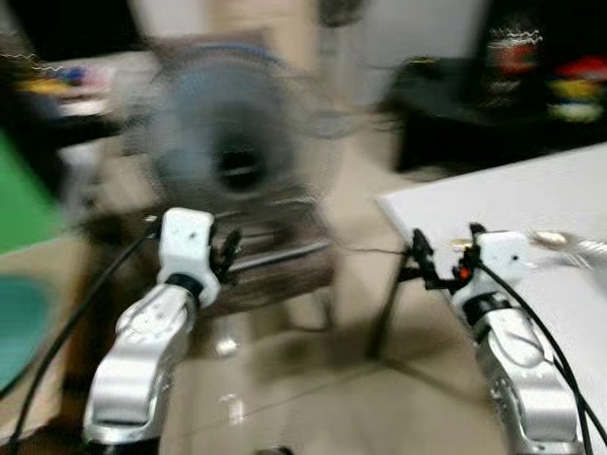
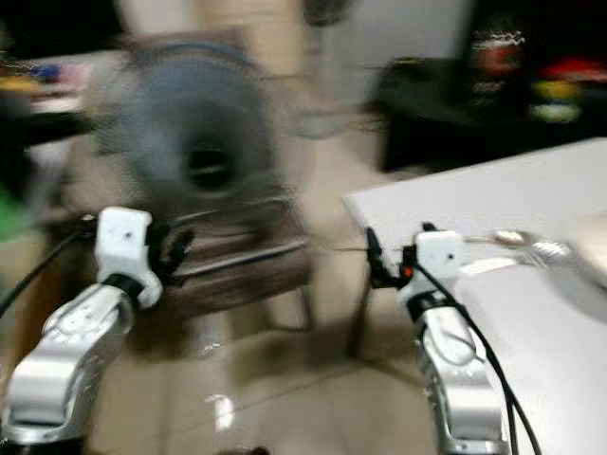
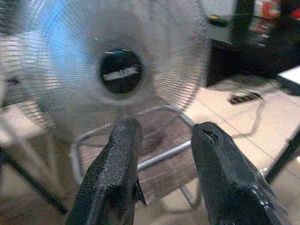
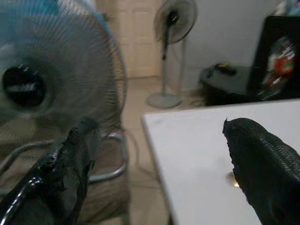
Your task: Setting the table
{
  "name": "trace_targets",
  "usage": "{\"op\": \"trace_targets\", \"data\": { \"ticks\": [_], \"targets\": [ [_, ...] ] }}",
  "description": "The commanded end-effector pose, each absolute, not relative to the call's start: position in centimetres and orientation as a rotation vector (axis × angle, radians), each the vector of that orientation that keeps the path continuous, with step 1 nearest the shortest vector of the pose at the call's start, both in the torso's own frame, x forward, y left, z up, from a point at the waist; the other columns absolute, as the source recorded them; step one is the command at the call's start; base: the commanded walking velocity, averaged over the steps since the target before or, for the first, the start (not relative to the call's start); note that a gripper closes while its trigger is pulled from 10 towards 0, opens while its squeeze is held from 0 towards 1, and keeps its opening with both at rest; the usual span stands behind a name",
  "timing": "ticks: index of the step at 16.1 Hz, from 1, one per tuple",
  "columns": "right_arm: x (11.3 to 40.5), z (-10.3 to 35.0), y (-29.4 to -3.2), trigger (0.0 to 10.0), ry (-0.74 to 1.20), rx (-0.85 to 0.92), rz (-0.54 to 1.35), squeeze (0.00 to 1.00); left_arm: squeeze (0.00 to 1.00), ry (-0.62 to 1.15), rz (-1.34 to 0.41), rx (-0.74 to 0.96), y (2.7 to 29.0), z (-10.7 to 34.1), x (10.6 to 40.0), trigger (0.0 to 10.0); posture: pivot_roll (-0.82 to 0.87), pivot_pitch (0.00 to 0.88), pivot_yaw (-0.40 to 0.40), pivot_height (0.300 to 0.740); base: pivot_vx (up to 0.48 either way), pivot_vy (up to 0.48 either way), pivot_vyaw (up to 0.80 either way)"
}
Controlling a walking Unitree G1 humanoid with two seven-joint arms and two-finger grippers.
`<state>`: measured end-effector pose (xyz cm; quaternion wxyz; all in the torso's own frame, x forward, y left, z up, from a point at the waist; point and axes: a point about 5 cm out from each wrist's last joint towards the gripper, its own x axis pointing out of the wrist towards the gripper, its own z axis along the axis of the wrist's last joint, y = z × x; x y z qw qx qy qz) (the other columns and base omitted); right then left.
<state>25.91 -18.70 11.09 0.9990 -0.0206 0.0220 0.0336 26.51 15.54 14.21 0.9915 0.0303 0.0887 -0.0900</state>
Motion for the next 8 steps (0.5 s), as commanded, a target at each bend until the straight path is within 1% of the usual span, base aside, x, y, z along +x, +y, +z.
{"op": "trace_targets", "data": {
  "ticks": [1,4,5,7,8],
  "targets": [
    [26.26,11.55,-18.20,10.0,0.016,-0.029,0.084,0.00,0.00,0.183,-0.147,0.084,16.04,14.06,26.79,10.0,0.01,0.000,0.061,0.740,0.000,0.000,0.80],
    [26.27,11.60,-18.60,10.0,0.027,-0.046,0.094,0.00,0.00,0.182,-0.174,0.110,15.49,13.92,26.84,10.0,0.01,0.000,0.064,0.740,0.000,0.000,0.80],
    [26.25,11.63,-18.49,10.0,0.035,-0.047,0.108,0.00,0.00,0.171,-0.162,0.095,15.68,14.15,26.80,10.0,0.03,0.000,0.040,0.740,0.000,0.000,0.80],
    [26.09,11.99,-18.15,10.0,0.023,-0.032,0.129,0.00,0.00,0.168,-0.131,0.087,16.22,14.22,26.65,10.0,0.05,0.000,0.030,0.740,0.000,0.000,0.00],
    [25.66,12.32,-17.95,10.0,0.020,0.005,0.140,0.00,0.00,0.163,-0.139,0.102,16.31,14.31,26.56,10.0,0.05,0.000,0.024,0.740,0.000,0.240,0.00]
  ]
}}
